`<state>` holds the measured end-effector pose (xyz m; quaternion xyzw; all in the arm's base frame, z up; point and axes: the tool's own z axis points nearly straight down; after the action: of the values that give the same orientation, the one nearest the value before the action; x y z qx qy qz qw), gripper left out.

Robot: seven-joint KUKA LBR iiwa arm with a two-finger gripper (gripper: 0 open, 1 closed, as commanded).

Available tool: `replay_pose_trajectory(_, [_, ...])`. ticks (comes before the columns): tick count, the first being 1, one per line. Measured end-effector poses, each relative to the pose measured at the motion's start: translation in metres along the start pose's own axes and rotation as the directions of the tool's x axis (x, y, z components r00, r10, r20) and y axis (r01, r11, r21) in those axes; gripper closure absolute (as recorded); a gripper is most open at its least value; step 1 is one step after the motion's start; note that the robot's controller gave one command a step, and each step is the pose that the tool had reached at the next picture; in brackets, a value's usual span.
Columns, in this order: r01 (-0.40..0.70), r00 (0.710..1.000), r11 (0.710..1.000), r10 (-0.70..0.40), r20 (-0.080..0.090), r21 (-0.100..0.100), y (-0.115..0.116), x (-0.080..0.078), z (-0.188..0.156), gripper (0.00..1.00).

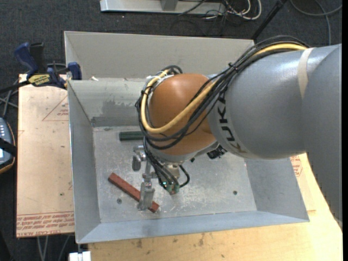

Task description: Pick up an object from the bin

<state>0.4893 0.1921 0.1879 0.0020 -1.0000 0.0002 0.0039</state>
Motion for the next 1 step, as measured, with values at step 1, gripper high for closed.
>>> replay_pose_trajectory(1, [-0.003, 1.000, 1.000, 0.003, 0.007, -0.001, -0.0009, -0.0021, -0.0038, 0.00])
